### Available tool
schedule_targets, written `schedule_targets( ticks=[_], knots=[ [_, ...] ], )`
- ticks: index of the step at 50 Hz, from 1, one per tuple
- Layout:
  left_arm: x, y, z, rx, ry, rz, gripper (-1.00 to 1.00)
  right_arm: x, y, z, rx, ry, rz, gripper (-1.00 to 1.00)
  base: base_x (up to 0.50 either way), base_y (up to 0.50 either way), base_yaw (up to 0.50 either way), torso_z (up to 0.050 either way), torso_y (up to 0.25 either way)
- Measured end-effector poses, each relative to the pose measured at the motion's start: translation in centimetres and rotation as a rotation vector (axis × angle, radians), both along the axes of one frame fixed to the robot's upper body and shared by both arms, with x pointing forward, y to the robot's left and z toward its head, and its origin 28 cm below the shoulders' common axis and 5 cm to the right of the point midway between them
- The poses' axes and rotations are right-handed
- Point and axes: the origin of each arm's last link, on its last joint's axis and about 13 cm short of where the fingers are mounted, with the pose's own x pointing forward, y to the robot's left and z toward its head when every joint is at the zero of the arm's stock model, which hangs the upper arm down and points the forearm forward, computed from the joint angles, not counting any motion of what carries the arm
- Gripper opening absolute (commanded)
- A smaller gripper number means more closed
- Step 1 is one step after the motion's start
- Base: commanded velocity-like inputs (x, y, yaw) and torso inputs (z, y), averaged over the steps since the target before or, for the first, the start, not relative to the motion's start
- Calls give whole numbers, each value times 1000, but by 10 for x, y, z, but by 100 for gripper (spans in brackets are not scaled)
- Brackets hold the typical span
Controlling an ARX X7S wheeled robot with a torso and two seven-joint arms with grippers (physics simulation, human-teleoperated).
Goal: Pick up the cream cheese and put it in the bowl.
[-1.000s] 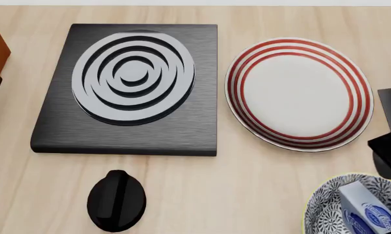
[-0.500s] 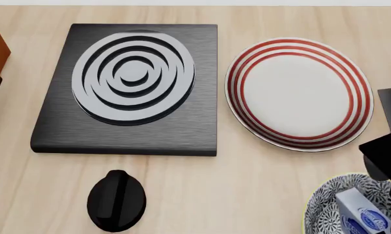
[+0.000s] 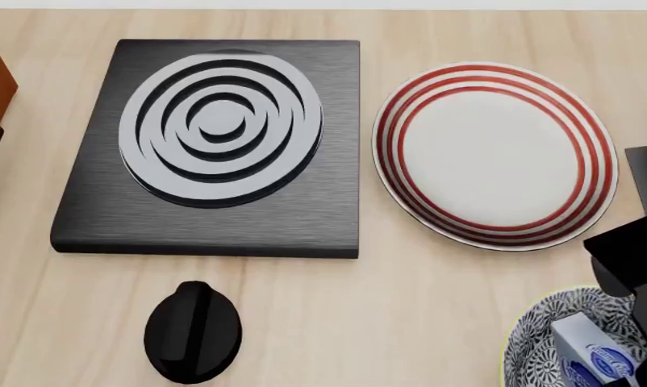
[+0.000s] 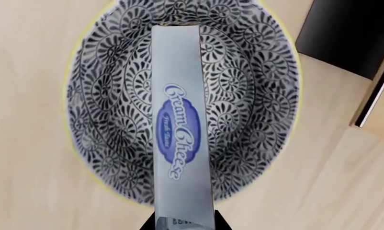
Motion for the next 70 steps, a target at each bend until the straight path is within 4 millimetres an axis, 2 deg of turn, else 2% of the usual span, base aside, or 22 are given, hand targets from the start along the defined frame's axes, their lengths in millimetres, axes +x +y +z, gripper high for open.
schedule_targets(
  ticks=[70],
  knots=[
    [-1, 0, 0, -1, -3, 2, 100, 17, -5, -19, 2, 31, -10, -100, 0, 0, 0, 0, 0]
  ],
)
